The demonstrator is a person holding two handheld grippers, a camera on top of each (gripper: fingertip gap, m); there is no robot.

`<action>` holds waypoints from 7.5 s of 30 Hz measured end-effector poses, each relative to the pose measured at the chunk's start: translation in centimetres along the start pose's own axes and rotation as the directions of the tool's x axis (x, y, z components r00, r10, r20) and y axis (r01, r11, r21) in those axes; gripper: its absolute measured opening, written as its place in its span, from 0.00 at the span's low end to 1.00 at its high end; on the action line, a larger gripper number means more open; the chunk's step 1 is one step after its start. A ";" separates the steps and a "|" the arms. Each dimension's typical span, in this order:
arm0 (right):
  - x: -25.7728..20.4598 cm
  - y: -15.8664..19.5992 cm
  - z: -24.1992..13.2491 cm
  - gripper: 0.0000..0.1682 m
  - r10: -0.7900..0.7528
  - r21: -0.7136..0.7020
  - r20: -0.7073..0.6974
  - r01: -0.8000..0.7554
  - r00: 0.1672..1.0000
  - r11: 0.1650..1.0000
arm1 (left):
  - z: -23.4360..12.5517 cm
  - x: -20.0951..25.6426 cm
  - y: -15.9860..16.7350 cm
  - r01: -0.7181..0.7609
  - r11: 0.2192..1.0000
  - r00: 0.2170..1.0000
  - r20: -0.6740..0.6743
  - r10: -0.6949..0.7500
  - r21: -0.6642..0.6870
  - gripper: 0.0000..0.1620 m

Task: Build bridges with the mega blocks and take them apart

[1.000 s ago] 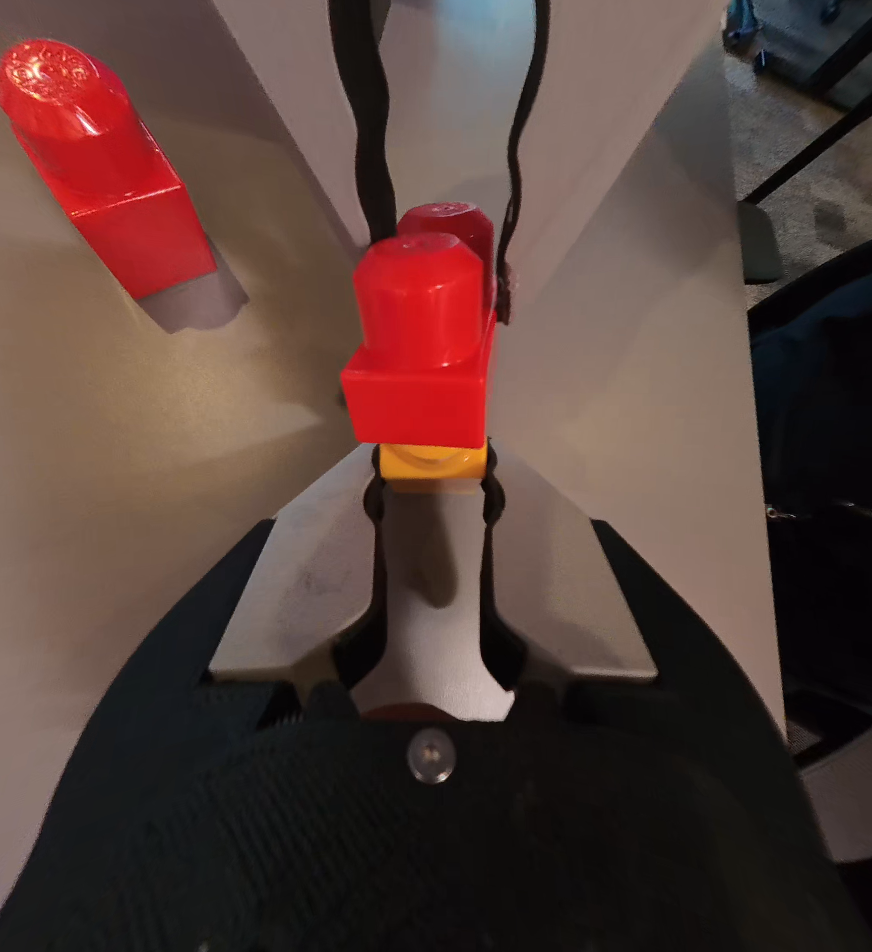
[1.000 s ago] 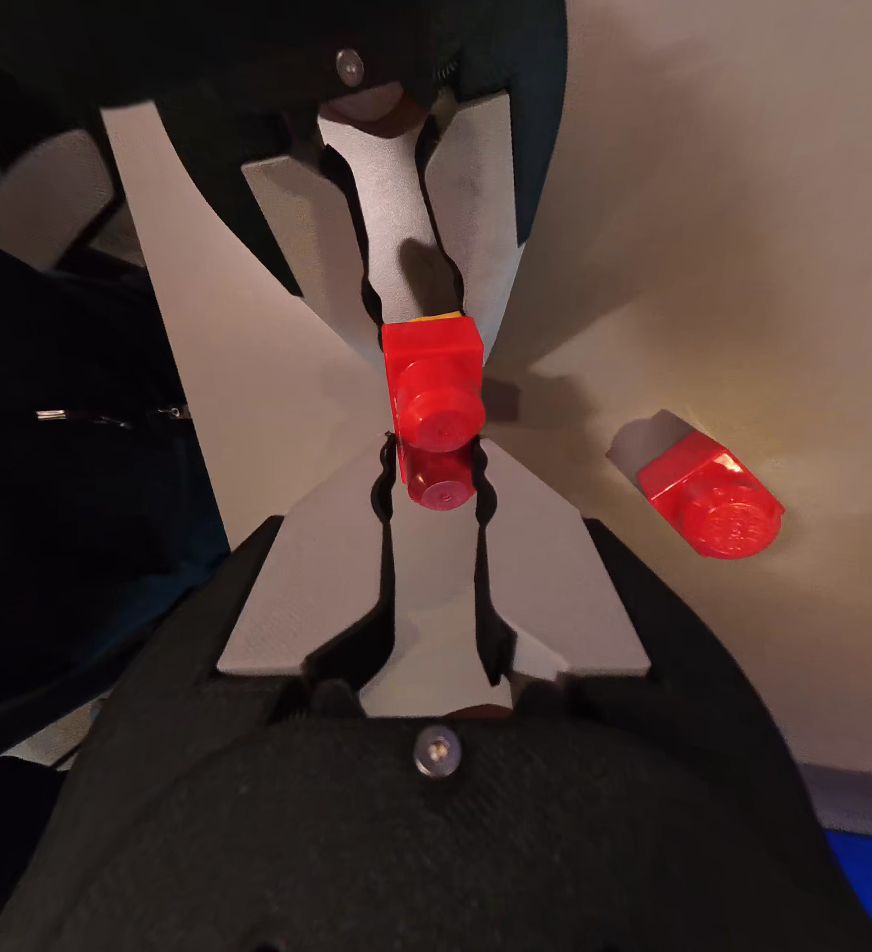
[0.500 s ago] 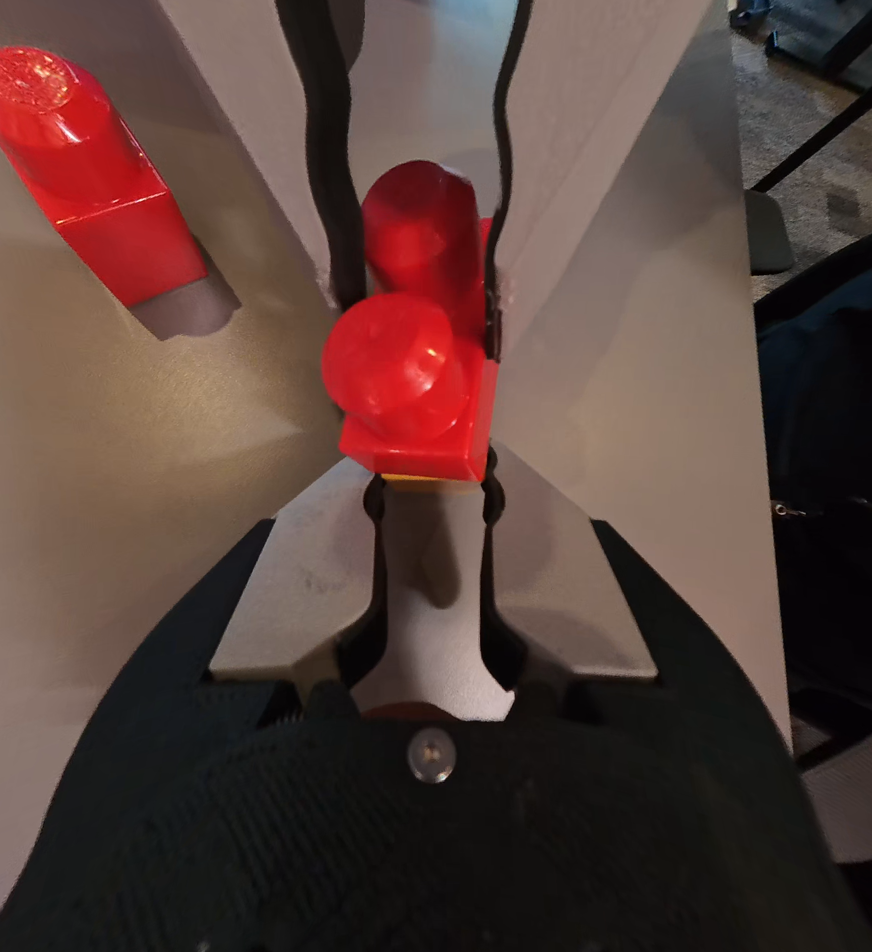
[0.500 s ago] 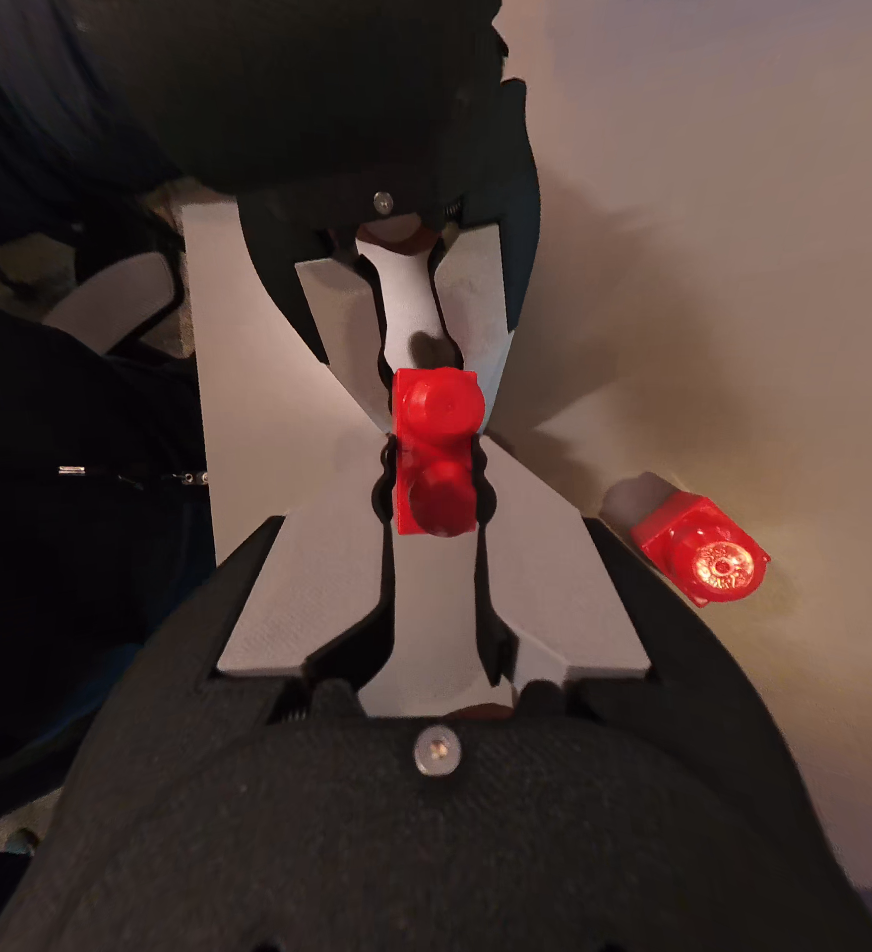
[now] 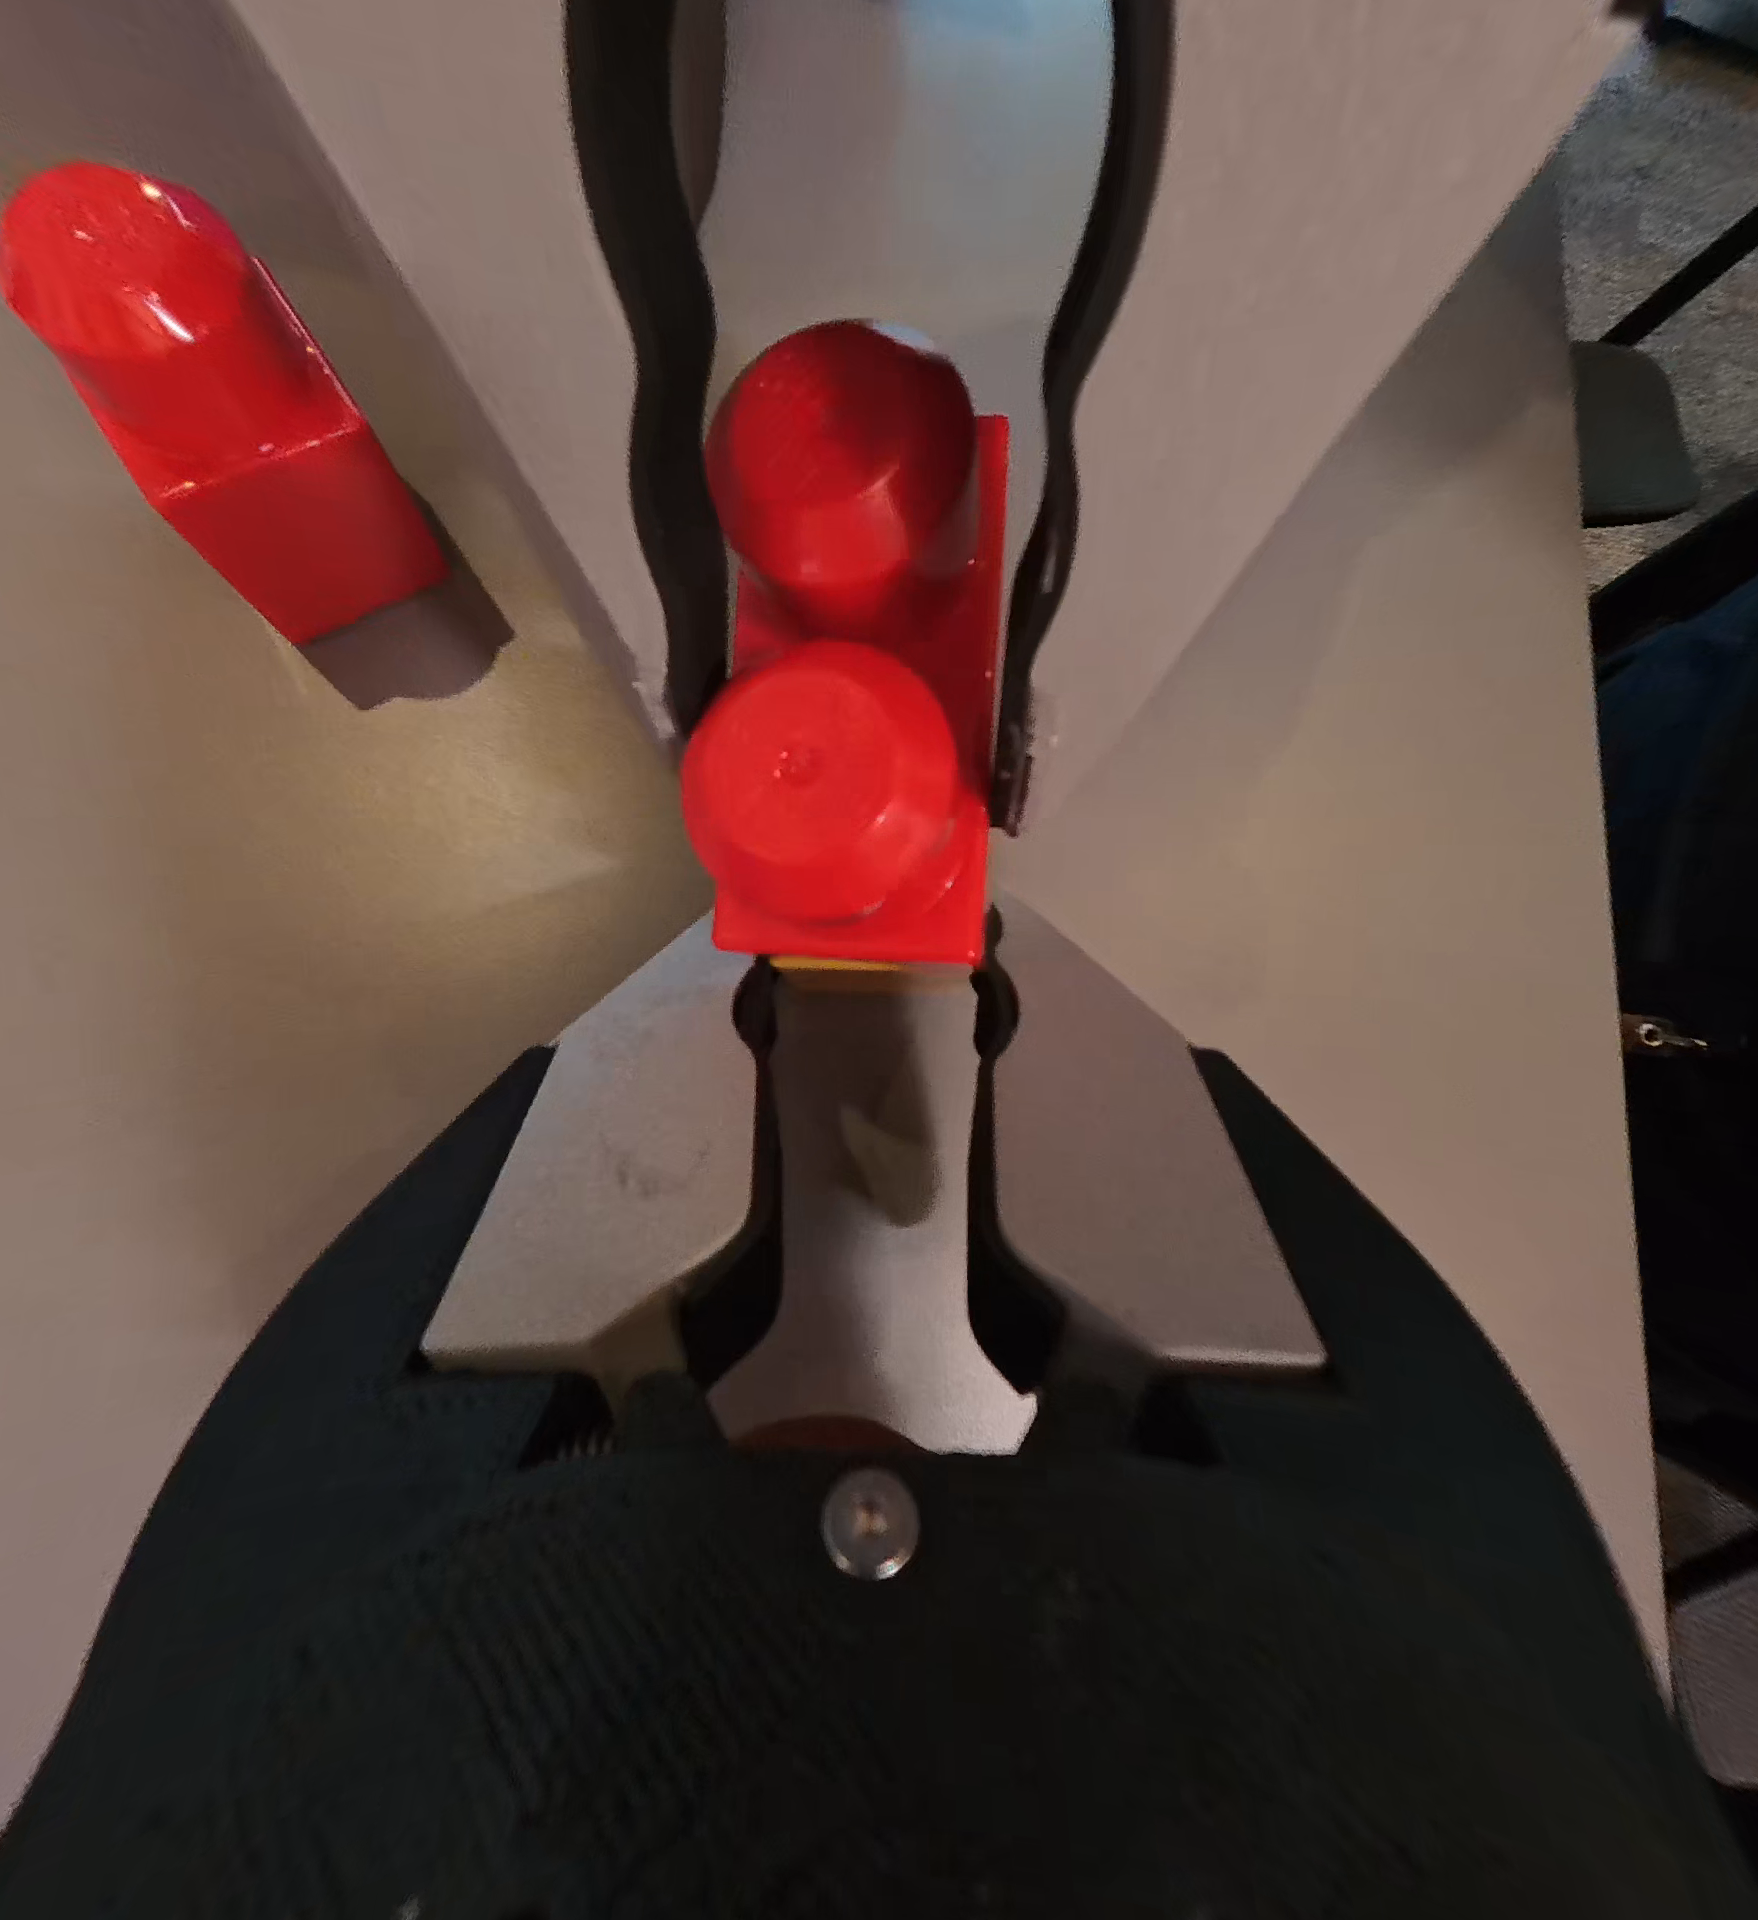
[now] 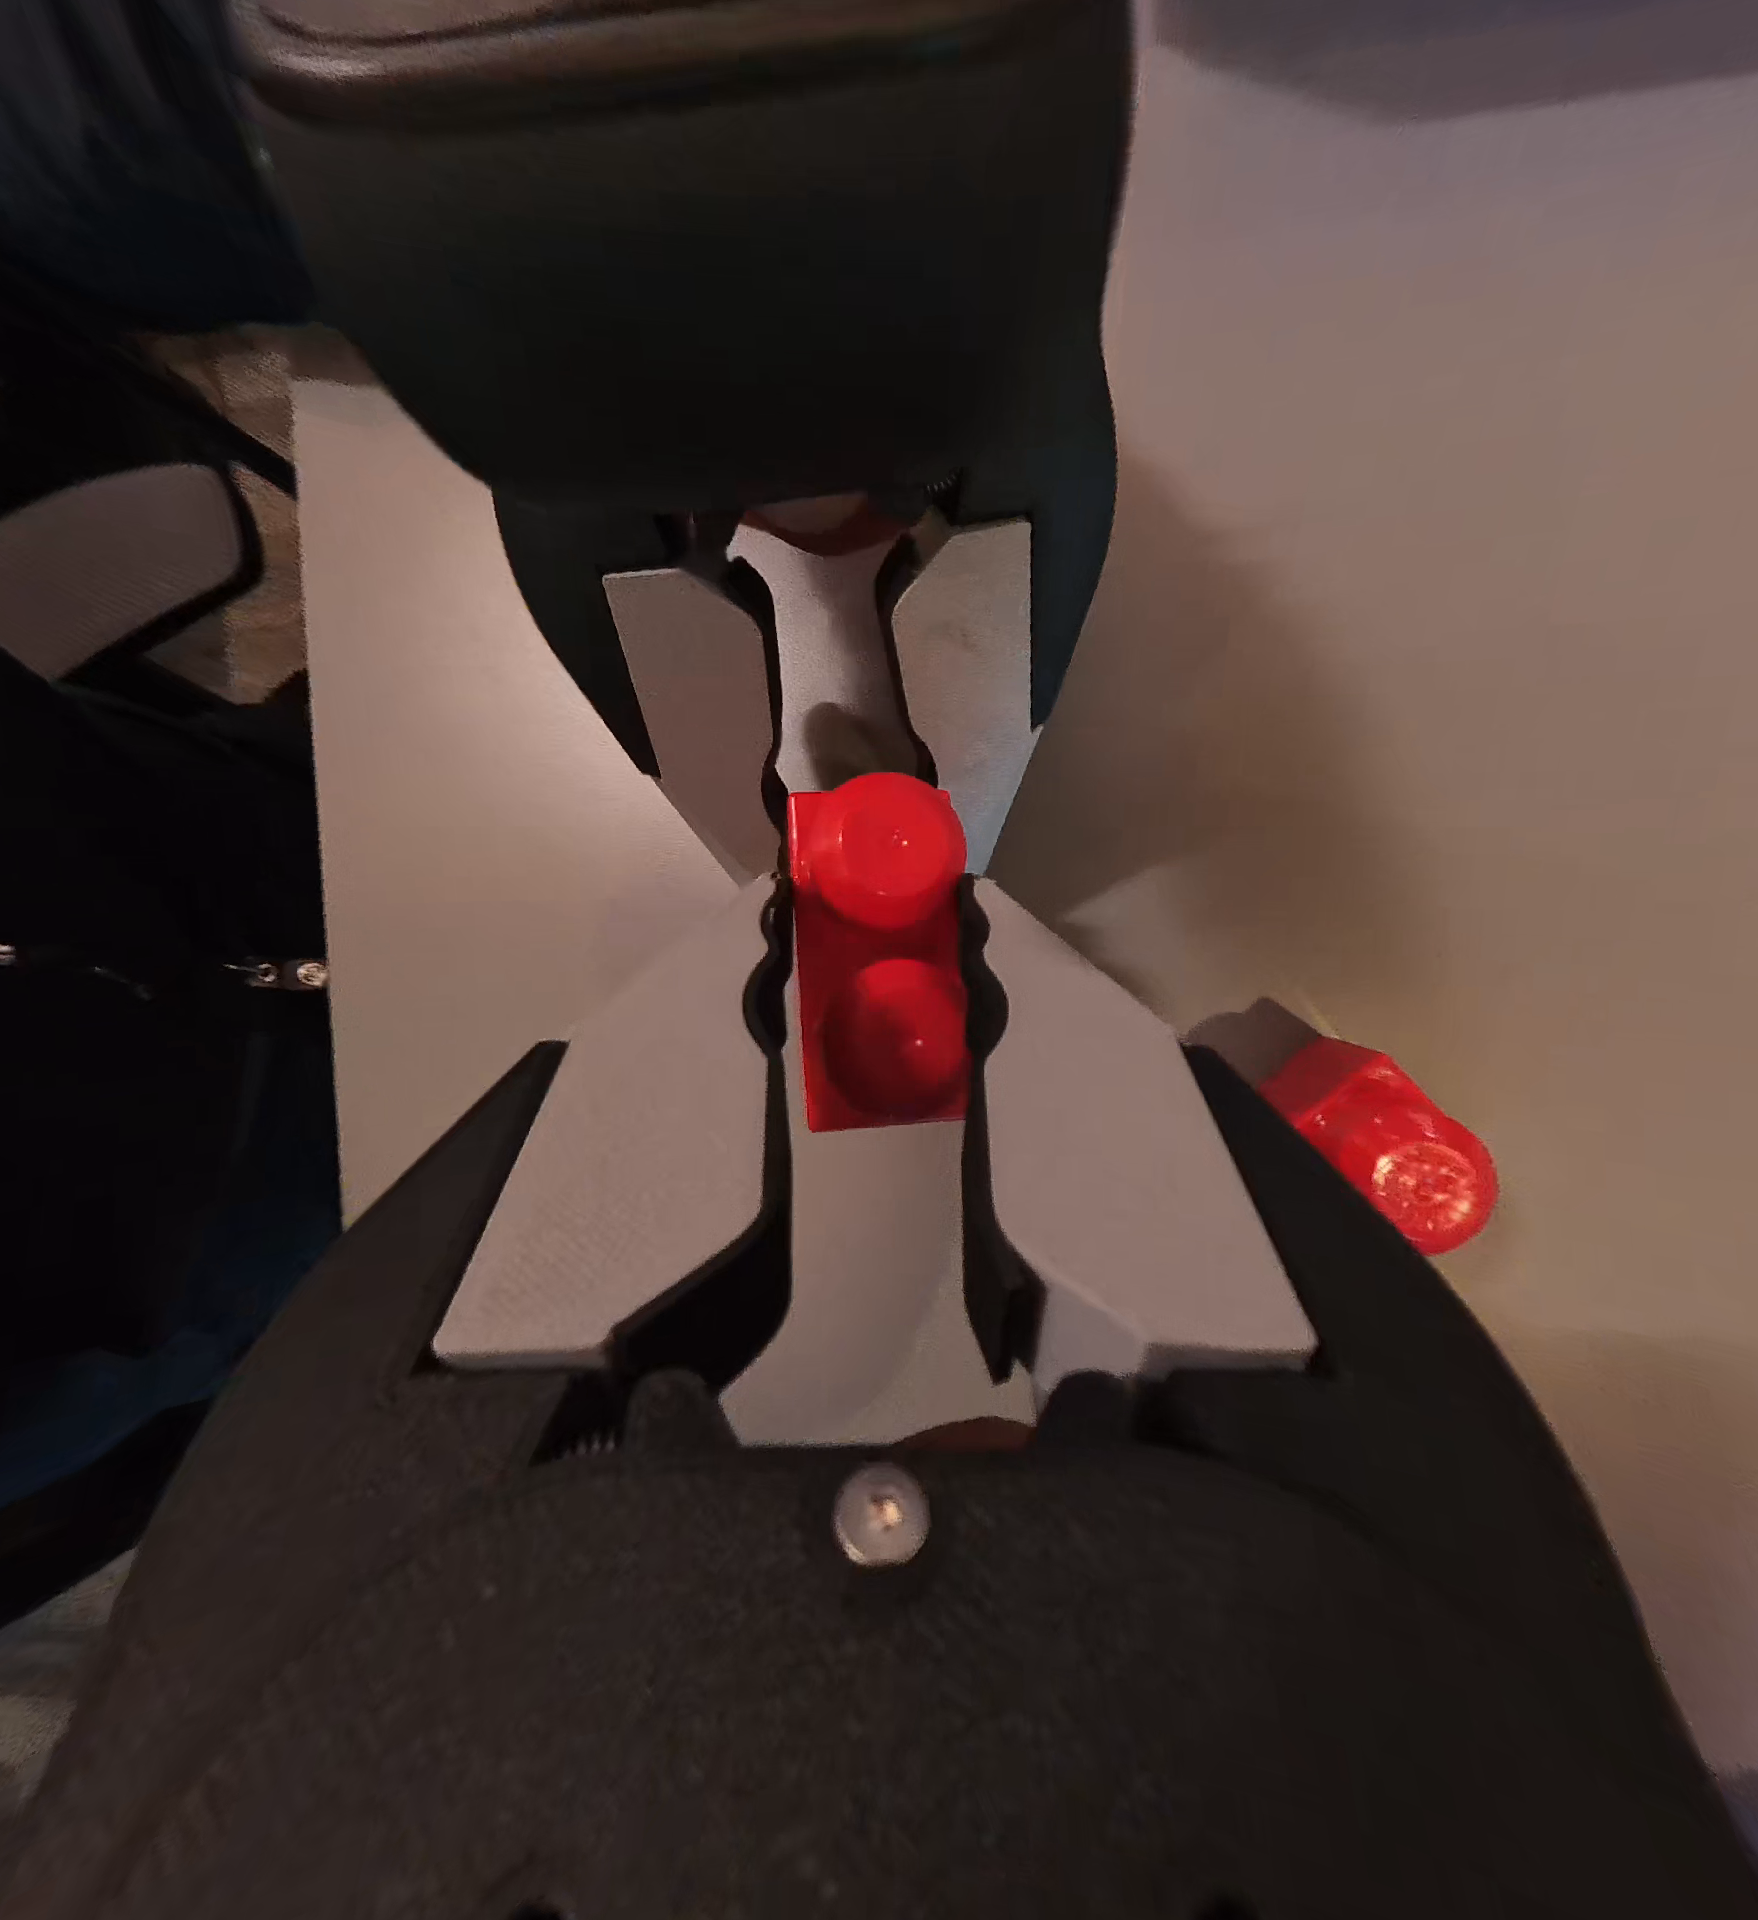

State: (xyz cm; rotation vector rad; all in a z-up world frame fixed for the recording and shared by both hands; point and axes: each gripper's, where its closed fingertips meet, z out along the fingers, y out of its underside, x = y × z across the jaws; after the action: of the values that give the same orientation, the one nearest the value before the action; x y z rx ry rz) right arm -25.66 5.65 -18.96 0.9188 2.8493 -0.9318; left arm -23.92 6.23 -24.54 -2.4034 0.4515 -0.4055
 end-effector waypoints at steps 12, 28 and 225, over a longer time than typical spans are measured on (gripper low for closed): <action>0.4 0.8 -1.8 0.17 -0.148 -0.149 -0.199 0.120 0.969 0.982 | 0.2 -1.3 -2.3 -0.088 0.995 0.983 0.167 0.079 0.047 0.21; 0.7 2.5 -1.3 0.17 -0.094 0.059 -0.250 0.113 0.964 0.992 | 1.5 -1.3 -2.2 -0.089 0.994 0.987 0.140 0.080 0.063 0.20; -0.1 0.9 -6.6 0.18 0.140 0.761 0.245 -0.280 0.959 0.585 | -5.7 1.2 -6.3 0.147 0.842 0.977 -0.208 -0.042 0.519 0.36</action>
State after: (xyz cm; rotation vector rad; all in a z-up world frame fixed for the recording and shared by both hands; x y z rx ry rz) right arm -23.93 9.78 -13.98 1.0970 2.0355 -2.1812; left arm -23.78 7.25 -16.04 -1.8532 0.2548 -0.7084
